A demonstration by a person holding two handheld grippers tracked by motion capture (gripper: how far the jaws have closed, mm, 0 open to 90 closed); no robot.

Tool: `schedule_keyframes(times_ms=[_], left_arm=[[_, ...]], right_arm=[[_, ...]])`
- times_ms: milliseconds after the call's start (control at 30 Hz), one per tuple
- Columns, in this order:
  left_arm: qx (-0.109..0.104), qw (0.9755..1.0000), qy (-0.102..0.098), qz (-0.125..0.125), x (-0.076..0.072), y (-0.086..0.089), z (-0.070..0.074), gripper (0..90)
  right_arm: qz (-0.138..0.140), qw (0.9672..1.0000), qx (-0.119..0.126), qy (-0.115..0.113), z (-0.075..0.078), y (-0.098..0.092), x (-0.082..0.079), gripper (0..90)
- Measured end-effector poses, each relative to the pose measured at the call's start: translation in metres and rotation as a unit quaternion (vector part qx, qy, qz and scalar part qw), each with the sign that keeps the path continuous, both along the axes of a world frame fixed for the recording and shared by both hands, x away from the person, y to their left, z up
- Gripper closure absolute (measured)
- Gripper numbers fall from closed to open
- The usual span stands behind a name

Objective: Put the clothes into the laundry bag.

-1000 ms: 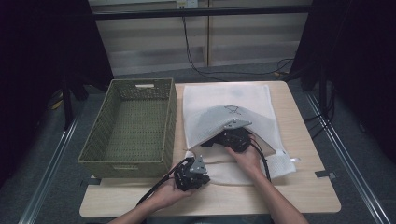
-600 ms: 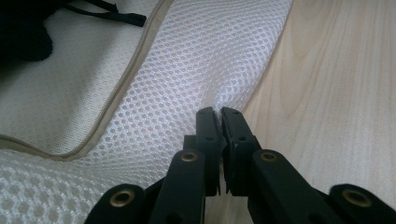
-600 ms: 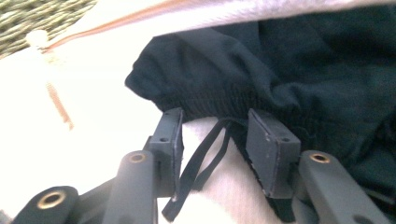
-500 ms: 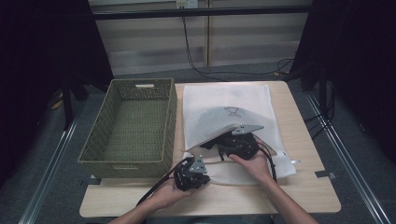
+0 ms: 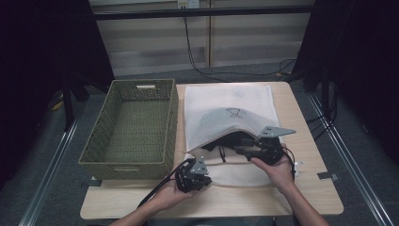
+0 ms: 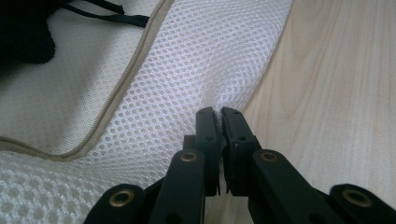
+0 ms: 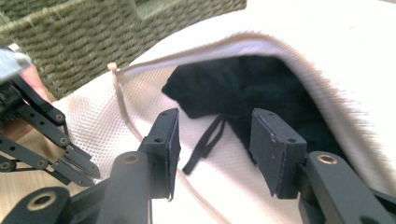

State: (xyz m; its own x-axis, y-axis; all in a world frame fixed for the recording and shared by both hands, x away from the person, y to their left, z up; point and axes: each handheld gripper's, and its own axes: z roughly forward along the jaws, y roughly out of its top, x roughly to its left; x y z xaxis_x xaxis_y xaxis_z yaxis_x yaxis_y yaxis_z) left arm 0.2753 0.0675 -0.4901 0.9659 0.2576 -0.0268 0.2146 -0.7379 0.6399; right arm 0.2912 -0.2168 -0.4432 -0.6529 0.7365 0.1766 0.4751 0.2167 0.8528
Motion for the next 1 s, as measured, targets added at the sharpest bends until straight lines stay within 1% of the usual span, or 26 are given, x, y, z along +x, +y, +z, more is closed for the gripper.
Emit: schedule_keyframes(times_ms=[67, 100, 133, 233, 300, 367, 433, 467, 533, 567, 600, 700, 733, 767, 900, 1000], left_arm=[[0.0, 1.0, 0.0, 0.0, 0.0, 0.0, 0.0, 86.3], [0.0, 1.0, 0.0, 0.0, 0.0, 0.0, 0.0, 86.3], [0.0, 1.0, 0.001, 0.0, 0.0, 0.0, 0.0, 86.3], [0.0, 1.0, 0.0, 0.0, 0.0, 0.0, 0.0, 86.2], [0.0, 1.0, 0.0, 0.0, 0.0, 0.0, 0.0, 86.2], [0.001, 1.0, 0.0, -0.001, 0.0, 0.0, 0.0, 86.1], [0.0, 1.0, 0.001, -0.001, 0.0, 0.0, 0.0, 86.1], [-0.004, 1.0, 0.001, 0.0, 0.0, 0.0, -0.001, 86.0], [-0.004, 1.0, 0.001, 0.0, 0.0, 0.0, -0.001, 86.0], [-0.004, 1.0, 0.0, 0.0, 0.0, 0.0, -0.001, 86.0], [-0.004, 1.0, 0.001, 0.0, 0.0, 0.0, -0.001, 86.0], [-0.004, 1.0, 0.001, 0.0, 0.0, 0.0, -0.001, 85.9], [-0.004, 1.0, 0.001, 0.0, 0.0, 0.0, -0.001, 85.9], [-0.004, 1.0, 0.001, -0.001, 0.0, 0.0, -0.001, 85.8], [-0.004, 1.0, 0.001, -0.001, 0.0, 0.0, -0.001, 85.7], [-0.001, 1.0, 0.001, -0.001, 0.0, 0.0, 0.0, 85.7]], right_arm=[[-0.005, 0.9999, 0.01, -0.008, 0.007, -0.008, -0.002, 51.9], [-0.007, 0.9999, 0.011, -0.01, 0.011, -0.012, -0.003, 51.5], [-0.013, 0.9997, 0.012, -0.018, 0.015, -0.017, -0.004, 51.0], [-0.026, 0.9992, 0.015, -0.025, 0.021, -0.026, -0.004, 48.7], [-0.038, 0.9989, 0.014, -0.025, 0.024, -0.031, -0.002, 47.3], [-0.053, 0.998, 0.009, -0.032, 0.025, -0.034, 0.001, 45.8], [-0.054, 0.998, 0.01, -0.031, 0.025, -0.035, 0.002, 44.7], [-0.052, 0.9983, -0.002, -0.027, 0.022, -0.032, 0.008, 42.8], [-0.044, 0.9988, -0.009, -0.02, 0.019, -0.029, 0.013, 41.5], [-0.046, 0.9985, -0.019, -0.022, 0.018, -0.026, 0.016, 41.0], [-0.047, 0.9983, -0.024, -0.024, 0.017, -0.024, 0.019, 40.8], [-0.044, 0.9985, -0.022, -0.024, 0.018, -0.02, 0.03, 39.4], [-0.044, 0.9985, -0.022, -0.024, 0.018, -0.02, 0.03, 39.4], [-0.039, 0.9986, -0.024, -0.025, 0.02, -0.015, 0.037, 39.4], [-0.028, 0.9989, -0.028, -0.027, 0.023, -0.003, 0.049, 40.9], [-0.021, 0.9986, -0.044, -0.019, 0.021, 0.007, 0.056, 42.6]])
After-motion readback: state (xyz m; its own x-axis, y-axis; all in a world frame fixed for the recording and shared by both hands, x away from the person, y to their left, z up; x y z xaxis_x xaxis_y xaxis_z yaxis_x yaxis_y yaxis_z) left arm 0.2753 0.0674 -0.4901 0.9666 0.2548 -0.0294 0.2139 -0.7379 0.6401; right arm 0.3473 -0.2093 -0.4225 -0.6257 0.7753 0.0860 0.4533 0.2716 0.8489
